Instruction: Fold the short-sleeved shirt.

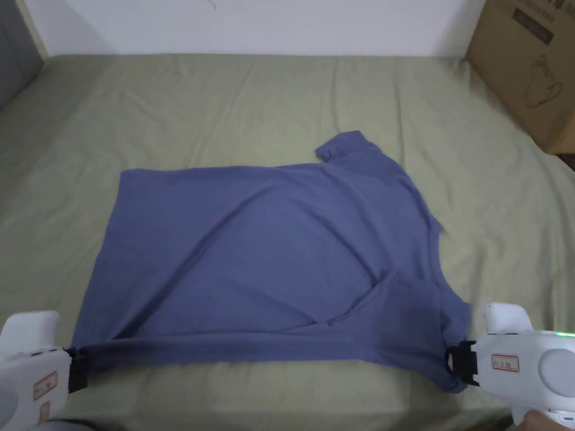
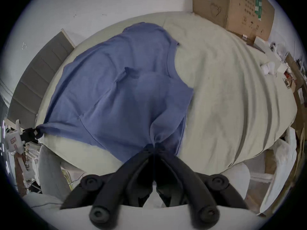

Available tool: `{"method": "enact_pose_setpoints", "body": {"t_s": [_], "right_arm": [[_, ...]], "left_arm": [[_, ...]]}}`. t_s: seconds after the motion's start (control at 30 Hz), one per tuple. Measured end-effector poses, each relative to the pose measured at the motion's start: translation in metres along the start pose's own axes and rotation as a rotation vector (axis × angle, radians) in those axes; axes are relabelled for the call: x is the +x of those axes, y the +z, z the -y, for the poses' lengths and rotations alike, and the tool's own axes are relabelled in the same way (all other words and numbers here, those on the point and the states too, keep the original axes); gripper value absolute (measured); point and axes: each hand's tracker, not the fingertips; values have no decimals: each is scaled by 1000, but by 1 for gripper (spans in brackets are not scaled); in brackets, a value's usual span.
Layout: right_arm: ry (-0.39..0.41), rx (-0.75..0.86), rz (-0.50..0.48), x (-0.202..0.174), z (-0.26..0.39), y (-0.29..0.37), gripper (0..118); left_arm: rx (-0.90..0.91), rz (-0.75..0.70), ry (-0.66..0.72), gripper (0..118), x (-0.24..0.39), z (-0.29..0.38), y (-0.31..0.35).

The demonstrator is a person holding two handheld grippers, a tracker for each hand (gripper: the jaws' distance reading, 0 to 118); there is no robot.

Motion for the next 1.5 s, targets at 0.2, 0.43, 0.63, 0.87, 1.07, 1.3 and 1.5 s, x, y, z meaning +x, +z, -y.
{"method": "enact_pose_setpoints", "body": {"t_s": [0.2,0.43,0.63,0.87,1.07,1.3,1.5], "right_arm": [[9,44,-22,1,-33,26,0],[36,125,-8,-4,-121,24,0],[61,53,51,-9,-177,-33,0],[-30,42,11,-4,-166,-49,66],[108,124,106,-21,-162,-10,69],[27,187,-24,-38,-125,8,0],[93,116,6,-58,-89,-8,0]], "left_arm": [[13,-10,-7,1,0,-17,7],[57,-39,19,1,0,-80,-2],[25,-55,-16,3,9,-130,-60],[-23,-88,-1,98,9,-121,-75],[41,-64,19,97,3,-108,-30],[32,-7,45,0,7,-59,-8],[10,-7,56,17,2,-34,-16]]}}
